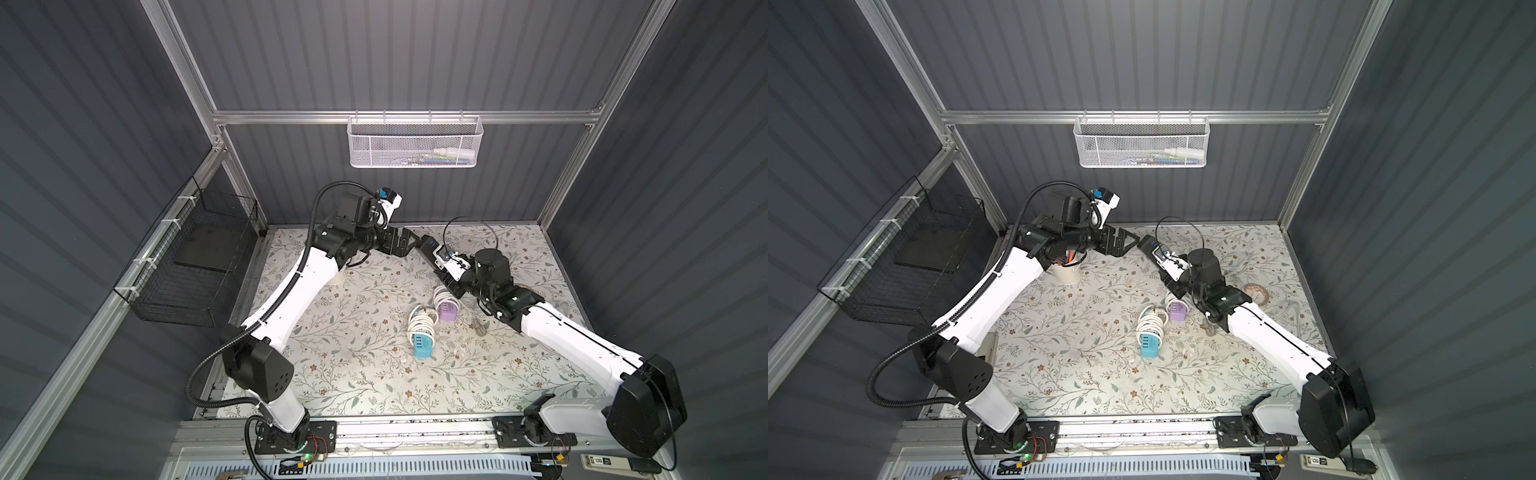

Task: Unwrap the cord wrapped around the power strip
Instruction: Place the power strip at the center of the board.

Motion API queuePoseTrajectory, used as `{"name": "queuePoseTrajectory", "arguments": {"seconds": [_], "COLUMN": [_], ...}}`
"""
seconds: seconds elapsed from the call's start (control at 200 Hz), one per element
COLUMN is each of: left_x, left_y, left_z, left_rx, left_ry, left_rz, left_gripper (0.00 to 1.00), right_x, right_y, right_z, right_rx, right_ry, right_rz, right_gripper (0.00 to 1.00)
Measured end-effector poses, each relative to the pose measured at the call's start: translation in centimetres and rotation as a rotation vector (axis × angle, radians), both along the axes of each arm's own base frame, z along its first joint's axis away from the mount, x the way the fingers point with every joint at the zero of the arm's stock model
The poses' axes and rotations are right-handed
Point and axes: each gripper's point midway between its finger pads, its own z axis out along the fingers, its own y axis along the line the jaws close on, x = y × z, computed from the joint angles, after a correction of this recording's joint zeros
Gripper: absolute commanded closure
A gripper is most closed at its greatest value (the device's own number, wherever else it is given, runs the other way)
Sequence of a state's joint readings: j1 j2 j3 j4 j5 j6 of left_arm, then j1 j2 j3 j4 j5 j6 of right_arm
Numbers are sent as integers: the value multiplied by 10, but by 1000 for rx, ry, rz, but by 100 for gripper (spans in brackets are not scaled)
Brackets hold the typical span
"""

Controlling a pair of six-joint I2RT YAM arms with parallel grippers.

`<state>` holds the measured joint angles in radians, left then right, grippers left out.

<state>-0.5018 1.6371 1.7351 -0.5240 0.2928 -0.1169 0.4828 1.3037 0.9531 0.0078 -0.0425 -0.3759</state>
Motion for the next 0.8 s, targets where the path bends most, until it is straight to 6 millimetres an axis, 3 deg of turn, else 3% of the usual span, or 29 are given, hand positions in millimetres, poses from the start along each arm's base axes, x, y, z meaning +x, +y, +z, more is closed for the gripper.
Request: {"name": "queuePoseTrajectory", "arguments": {"seconds": [0.165,0.26,0.34,0.455,0.605,0.801], "left_x": [8,11,13,11,4,-19], "left_y": [20,22,23,24,22,13], "left_z": [18,11,-1,-20,-28,-38], "left_rx": [-18,-11,0,13,48,119], "left_ry": [-104,-110,-100,-76,-101,-174], "left_rz": [93,112,119,121,125,97], "left_gripper": [0,0,0,0,0,0], "right_x": [31,51,69,93,124,136], "right_y": [-81,-125,-146,-163,-169,-172], "right_z": [-10,-13,-16,-31,-67,-118], "right_rx": [122,165,192,205,195,166], "right_ry": [115,170,213,279,403,580], "right_rz": [-285,-443,-526,-607,-672,-740], "right_gripper": [100,100,100,100,100,100]}}
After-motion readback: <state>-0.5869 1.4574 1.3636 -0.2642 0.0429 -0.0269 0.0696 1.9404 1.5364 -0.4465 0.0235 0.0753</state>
